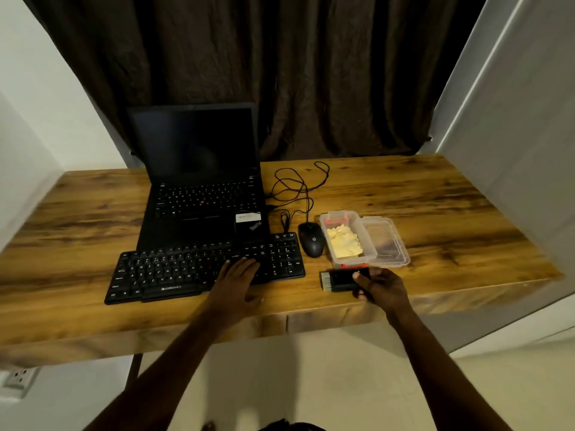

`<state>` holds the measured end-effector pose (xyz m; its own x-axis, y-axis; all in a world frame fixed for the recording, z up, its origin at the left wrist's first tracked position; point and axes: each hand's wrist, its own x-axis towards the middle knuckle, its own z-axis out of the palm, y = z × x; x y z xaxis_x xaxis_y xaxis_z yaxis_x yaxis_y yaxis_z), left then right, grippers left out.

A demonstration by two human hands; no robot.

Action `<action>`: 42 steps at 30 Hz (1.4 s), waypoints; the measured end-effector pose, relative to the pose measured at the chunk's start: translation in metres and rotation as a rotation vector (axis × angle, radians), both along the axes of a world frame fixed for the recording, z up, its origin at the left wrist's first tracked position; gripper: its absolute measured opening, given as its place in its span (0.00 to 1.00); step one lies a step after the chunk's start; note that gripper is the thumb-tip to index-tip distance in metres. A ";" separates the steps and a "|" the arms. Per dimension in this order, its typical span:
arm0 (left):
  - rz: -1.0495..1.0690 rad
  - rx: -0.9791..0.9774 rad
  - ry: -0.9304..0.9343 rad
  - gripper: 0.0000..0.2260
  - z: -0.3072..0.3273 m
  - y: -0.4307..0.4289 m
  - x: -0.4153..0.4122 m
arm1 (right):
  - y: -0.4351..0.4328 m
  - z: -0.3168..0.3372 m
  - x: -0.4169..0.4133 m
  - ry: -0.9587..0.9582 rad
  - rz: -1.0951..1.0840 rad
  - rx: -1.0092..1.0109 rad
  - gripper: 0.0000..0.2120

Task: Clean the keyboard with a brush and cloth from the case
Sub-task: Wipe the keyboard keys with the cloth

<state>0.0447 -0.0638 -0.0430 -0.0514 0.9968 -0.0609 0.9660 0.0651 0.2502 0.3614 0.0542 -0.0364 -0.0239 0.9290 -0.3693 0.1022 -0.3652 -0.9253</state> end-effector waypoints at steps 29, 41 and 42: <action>-0.033 0.000 -0.055 0.35 0.002 -0.005 -0.015 | 0.095 0.042 -0.056 -1.155 0.557 0.430 0.20; -0.033 0.002 -0.014 0.37 -0.007 -0.014 -0.036 | 0.104 0.037 -0.071 -1.427 0.826 0.437 0.32; -0.037 -0.002 -0.016 0.37 -0.007 -0.014 -0.036 | 0.106 0.037 -0.069 -1.407 0.825 0.438 0.31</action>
